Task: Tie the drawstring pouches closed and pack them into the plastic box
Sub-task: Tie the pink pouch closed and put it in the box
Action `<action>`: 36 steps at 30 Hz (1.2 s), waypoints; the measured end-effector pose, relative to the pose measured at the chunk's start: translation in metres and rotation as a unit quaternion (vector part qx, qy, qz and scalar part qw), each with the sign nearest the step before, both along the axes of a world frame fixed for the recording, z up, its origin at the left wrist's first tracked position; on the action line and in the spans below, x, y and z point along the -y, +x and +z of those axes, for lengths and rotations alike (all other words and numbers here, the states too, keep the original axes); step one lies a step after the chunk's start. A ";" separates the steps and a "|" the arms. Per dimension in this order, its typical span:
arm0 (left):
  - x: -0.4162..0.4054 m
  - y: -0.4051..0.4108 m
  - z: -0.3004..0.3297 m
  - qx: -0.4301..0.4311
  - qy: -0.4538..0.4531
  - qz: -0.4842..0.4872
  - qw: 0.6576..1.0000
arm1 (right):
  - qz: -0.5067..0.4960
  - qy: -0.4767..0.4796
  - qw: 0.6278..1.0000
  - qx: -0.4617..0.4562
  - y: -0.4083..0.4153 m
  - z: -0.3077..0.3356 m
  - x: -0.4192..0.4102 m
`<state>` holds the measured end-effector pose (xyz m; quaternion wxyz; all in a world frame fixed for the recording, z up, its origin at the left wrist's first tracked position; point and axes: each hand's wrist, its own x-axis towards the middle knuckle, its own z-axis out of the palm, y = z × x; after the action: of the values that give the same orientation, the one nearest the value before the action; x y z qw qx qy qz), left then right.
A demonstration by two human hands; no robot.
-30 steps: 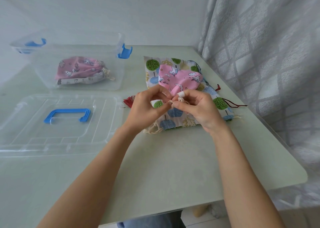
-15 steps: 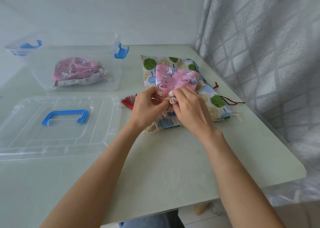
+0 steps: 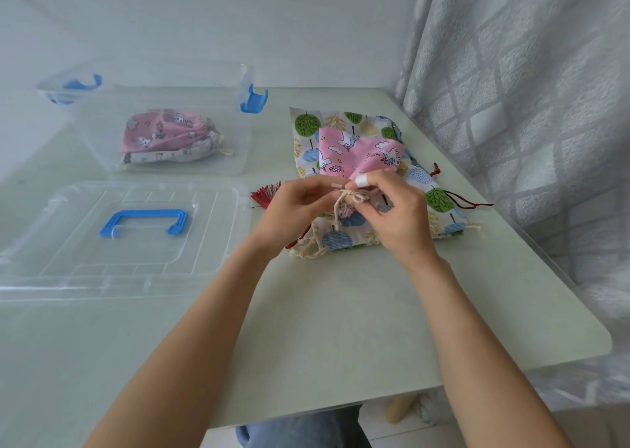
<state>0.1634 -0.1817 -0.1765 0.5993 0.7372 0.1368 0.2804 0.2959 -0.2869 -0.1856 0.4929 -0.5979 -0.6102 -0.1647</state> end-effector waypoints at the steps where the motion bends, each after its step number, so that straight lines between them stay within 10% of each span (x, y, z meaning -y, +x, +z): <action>1: 0.000 0.000 0.000 0.002 -0.003 0.005 1.000 | 0.001 -0.002 1.000 -0.019 0.000 0.000 0.001; 10: -0.002 -0.008 0.005 -0.015 0.390 0.139 0.910 | 0.005 -0.008 1.000 -0.003 0.003 0.001 0.002; 15: -0.005 -0.016 0.008 -0.048 0.437 0.175 0.881 | -0.004 -0.028 0.998 -0.055 0.007 0.002 0.005; 30: 0.000 -0.017 0.002 -0.036 -0.031 0.143 0.989 | -0.077 -0.124 0.985 -0.095 0.008 0.003 0.026; 36: 0.004 -0.017 -0.011 -0.039 0.000 0.168 0.985 | -0.078 -0.153 0.980 -0.101 0.008 -0.005 0.034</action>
<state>0.1460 -0.1861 -0.1873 0.5382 0.7142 0.2818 0.3476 0.3037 -0.3207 -0.1902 0.4408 -0.7255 -0.5265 -0.0462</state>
